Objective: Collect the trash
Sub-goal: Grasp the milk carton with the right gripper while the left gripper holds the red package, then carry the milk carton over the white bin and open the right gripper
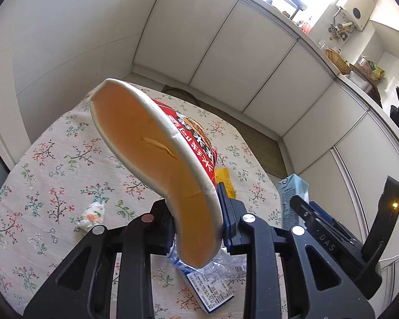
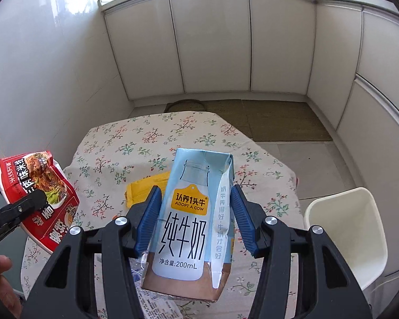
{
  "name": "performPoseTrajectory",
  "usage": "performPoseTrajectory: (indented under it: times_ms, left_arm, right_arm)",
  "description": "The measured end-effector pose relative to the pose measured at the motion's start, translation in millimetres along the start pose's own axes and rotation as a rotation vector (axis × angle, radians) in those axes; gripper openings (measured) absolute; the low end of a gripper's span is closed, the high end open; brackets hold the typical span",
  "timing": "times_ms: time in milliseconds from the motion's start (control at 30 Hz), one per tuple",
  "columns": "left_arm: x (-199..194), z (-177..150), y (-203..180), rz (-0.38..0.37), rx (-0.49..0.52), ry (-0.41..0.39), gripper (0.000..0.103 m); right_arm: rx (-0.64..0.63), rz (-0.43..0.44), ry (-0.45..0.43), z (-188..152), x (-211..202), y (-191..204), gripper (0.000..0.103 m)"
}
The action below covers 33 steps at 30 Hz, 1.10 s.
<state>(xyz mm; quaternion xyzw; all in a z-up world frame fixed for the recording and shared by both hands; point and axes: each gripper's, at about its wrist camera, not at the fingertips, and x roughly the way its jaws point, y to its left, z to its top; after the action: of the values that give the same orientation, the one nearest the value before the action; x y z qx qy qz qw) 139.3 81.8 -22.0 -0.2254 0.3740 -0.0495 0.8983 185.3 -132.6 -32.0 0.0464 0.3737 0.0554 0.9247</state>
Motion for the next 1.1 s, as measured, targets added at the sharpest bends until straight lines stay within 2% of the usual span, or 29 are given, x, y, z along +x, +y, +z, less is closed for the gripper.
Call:
performPoseTrajectory:
  times_ms: [433,833,867,900,1100]
  left_arm:
    - [21.7,-14.8,-49.4,-0.022,0.069,0.027,0.026]
    - [48.1,-40.6,-111.9,-0.085,0.157,0.081,0.026]
    - [50.4,-42.4,-116.2,-0.094,0.161,0.087,0.026]
    - [52.8,-45.0,-122.3,-0.106,0.168,0.094,0.026]
    - [62.1,-60.5,-165.5,-0.155,0.259,0.11,0.026]
  right_arm:
    - [0.09,-0.134,-0.059,0.4,-34.5,-87.5,0.054]
    - [0.176,-0.325,-0.085,-16.5,-61.5,-169.4,0.054]
    - [0.183,-0.343,-0.088,-17.8,-64.4,-175.4,0.058]
    - [0.187,-0.358,-0.091,-18.7,-67.1,-180.3,0.066]
    - [0.232,-0.442,-0.141,-23.5,-89.3,-209.1,0.084]
